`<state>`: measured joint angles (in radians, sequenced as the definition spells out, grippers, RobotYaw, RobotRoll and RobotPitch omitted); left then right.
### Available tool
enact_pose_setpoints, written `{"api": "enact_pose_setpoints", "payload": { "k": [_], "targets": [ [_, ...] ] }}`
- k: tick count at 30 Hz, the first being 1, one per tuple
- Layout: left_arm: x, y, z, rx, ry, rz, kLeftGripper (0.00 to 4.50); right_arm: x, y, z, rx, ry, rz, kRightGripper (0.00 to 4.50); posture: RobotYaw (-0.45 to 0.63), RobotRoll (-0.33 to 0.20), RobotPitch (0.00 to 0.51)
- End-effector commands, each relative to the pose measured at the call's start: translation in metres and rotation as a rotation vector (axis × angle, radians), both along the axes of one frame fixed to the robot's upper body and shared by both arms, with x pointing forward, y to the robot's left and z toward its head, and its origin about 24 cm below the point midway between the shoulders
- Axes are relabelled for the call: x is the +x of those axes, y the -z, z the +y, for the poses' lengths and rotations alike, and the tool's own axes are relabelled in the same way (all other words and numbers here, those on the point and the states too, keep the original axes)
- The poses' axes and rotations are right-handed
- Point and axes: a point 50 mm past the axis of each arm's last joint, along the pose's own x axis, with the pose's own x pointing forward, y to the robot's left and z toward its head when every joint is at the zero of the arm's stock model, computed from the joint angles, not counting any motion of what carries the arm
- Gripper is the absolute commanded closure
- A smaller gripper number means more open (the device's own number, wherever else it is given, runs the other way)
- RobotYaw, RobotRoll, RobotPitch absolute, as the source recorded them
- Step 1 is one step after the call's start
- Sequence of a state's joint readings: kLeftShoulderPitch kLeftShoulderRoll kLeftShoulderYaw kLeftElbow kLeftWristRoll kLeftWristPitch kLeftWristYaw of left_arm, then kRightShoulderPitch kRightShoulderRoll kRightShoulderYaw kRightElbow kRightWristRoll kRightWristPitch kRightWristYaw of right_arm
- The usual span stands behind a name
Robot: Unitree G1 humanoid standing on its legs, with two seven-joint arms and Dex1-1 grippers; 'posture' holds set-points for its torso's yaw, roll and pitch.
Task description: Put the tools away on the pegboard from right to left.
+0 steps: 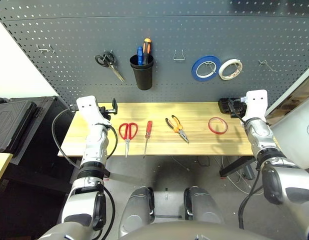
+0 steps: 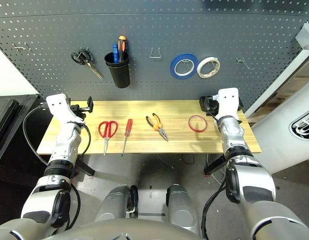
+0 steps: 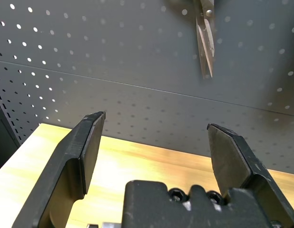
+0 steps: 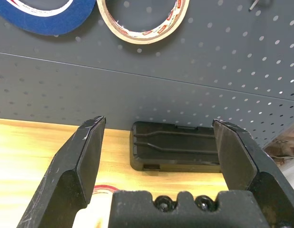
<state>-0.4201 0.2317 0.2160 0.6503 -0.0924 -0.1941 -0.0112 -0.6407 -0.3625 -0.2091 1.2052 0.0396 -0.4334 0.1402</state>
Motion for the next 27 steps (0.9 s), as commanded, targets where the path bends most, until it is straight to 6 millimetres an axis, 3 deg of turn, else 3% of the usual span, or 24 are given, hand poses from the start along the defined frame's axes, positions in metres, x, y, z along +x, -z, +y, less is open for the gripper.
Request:
{"api": "enact_pose_setpoints", "payload": {
  "k": [1,7,11,16,22,27],
  "targets": [
    [-0.003,0.002,0.003,0.009,-0.008,0.007,0.04,-0.001,0.0,-0.002,0.017,0.019,-0.007,0.0,-0.01,0.0,0.041],
    [-0.002,-0.008,0.002,0.043,0.084,-0.011,0.04,0.005,-0.008,0.0,-0.018,-0.045,0.006,0.0,-0.03,0.0,0.078],
    [-0.005,-0.017,0.0,0.041,0.217,-0.013,0.04,0.01,-0.017,-0.004,-0.065,-0.075,0.071,0.0,-0.03,0.0,0.097],
    [-0.023,-0.027,-0.008,0.047,0.461,0.024,0.04,0.012,-0.025,-0.005,0.014,-0.208,0.196,0.0,-0.03,0.0,0.13],
    [-0.048,-0.043,-0.032,0.065,0.832,0.1,0.04,0.013,-0.04,-0.002,-0.029,-0.292,0.338,0.0,-0.04,0.0,0.199],
    [-0.059,-0.059,-0.053,0.068,1.061,0.146,0.04,0.014,-0.046,0.009,-0.02,-0.372,0.489,0.0,-0.03,0.0,0.246]
  ]
}}
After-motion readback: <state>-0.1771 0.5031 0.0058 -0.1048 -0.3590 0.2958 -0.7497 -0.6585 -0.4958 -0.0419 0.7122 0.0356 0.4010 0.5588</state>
